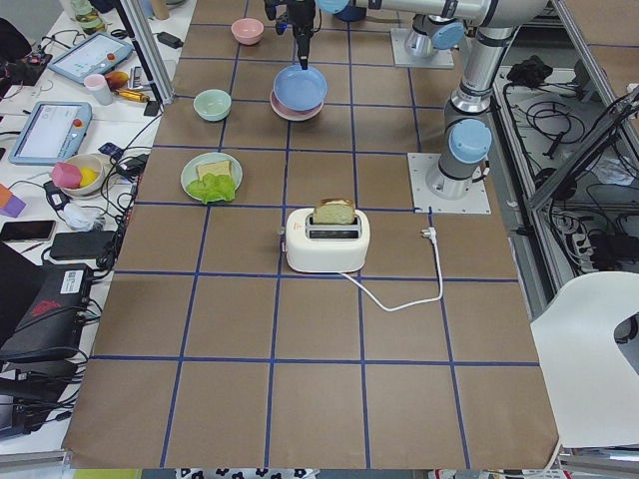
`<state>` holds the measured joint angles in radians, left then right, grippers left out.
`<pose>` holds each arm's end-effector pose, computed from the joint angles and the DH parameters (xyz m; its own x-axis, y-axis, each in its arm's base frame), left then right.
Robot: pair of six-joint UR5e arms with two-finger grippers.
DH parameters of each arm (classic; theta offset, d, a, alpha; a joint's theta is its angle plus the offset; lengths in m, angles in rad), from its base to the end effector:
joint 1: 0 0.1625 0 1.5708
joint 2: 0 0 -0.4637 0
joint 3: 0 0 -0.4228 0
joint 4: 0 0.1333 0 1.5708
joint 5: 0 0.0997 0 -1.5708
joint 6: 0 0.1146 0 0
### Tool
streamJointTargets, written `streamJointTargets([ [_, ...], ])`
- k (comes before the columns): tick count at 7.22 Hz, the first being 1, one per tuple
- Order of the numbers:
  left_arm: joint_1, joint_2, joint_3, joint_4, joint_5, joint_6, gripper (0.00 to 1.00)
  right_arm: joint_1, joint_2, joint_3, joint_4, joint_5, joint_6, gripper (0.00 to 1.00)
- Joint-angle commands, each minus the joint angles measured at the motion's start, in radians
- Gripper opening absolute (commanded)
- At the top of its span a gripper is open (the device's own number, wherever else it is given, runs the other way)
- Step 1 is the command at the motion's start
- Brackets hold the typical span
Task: Stack three plates with pink and blue
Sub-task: 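Carry the blue plate onto the pink plate with right gripper while left withdraws, then open the right gripper and lift it away from the stack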
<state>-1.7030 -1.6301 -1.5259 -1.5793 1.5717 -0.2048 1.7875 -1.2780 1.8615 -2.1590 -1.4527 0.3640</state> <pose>-0.2042 -0.5250 0.5024 -0.9974 -0.0725 -0.0055 -0.0726 0.9971 0.0222 0.2696 -0.5416 0.2602 -0.9827 0.1477 -0.1118 0.1443 0.9888 0.0376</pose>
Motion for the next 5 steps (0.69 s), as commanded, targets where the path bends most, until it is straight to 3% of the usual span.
streamJointTargets([
  [1,0.048,0.015,-0.023,0.045,-0.009,0.059,1.00,-0.016,0.009,-0.015,-0.018,0.000,0.003,1.00],
  [3,0.059,0.009,-0.013,0.055,-0.010,0.085,1.00,-0.071,0.000,-0.092,0.020,-0.017,-0.039,1.00],
  [4,0.060,0.013,-0.017,0.053,-0.012,0.081,1.00,-0.109,-0.013,-0.128,0.065,-0.021,-0.177,1.00],
  [5,0.062,0.013,-0.014,0.053,-0.013,0.070,1.00,-0.165,-0.045,-0.198,0.203,-0.023,-0.301,1.00],
])
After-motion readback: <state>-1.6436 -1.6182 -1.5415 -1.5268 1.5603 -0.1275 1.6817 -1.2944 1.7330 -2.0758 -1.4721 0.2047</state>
